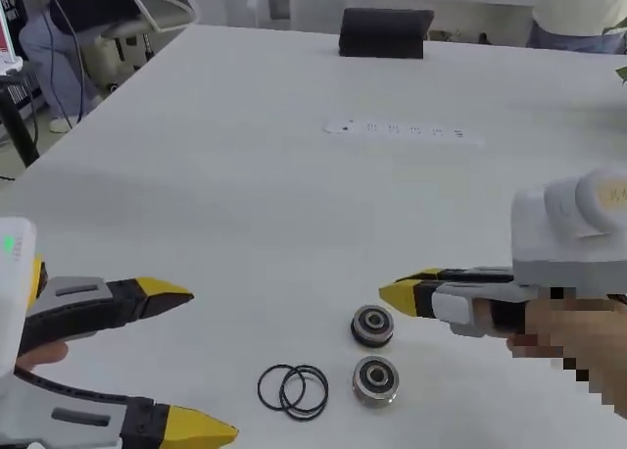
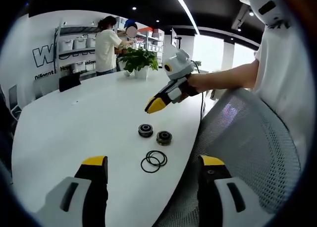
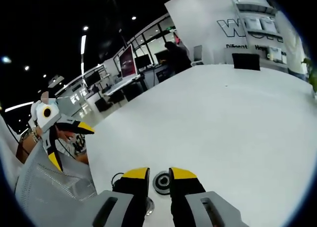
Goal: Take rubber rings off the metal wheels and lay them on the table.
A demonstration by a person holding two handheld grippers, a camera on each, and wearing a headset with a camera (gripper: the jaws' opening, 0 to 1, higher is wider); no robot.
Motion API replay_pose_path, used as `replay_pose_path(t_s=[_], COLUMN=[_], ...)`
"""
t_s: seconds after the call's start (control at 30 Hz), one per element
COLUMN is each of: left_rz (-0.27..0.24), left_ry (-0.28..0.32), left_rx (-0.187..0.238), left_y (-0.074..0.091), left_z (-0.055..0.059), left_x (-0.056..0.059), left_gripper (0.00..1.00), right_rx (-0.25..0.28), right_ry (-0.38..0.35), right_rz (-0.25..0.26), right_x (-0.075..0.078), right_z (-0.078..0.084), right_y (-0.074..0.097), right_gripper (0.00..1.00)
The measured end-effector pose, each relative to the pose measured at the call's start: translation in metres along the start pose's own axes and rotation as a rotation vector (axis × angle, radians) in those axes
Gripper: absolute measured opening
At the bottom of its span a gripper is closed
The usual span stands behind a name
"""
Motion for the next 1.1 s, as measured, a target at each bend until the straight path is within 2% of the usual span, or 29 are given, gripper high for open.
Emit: replay_pose_path(t_s=[0.13, 0.3, 0.43, 0.57, 0.83, 0.93, 1.1], left_rz=[0.020, 0.049, 0.068, 0.090, 0.133, 0.144, 0.156], left_ry=[-0.035, -0.044, -0.078, -0.114, -0.172, -0.186, -0.206], left_rx=[0.009, 0.078, 0.091, 0.087, 0.093, 0.104, 0.132], left_y=[-0.005, -0.013, -0.022, -0.031, -0.055, -0.065, -0.087], left_z=[-0.015, -0.038, -0.052, -0.061, -0.078, -0.084, -0.090], left_x=[-0.003, -0.005, -0.008, -0.011, -0.015, -0.017, -0.021], left_gripper=[0.72, 0.72, 0.72, 0.72, 0.72, 0.71, 0.70], right_rx=[-0.028, -0.053, -0.066, -0.078, -0.112, -0.142, -0.159], right_ry=[0.011, 0.007, -0.008, -0.005, 0.039, 0.072, 0.115], right_rz=[0.018, 0.040, 0.057, 0.061, 0.026, 0.009, -0.013], right_x=[0.009, 0.021, 0.027, 0.029, 0.027, 0.024, 0.020], right_z=[0.007, 0.014, 0.019, 0.023, 0.032, 0.037, 0.039], right_y=[0.004, 0.008, 0.011, 0.011, 0.008, 0.006, 0.004], right_gripper=[0.13, 0.13, 0.13, 0.13, 0.15, 0.16, 0.18])
Point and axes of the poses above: the centre of the closed fingertips' face, and the gripper's own axes: y roughly backward along the fingers, x roughly to its right, z roughly out of its underside, the point moved 6 cm from there along y, roughly backward along the fingers, and after that the axes turned 13 degrees about x, right-handed, at the moved point
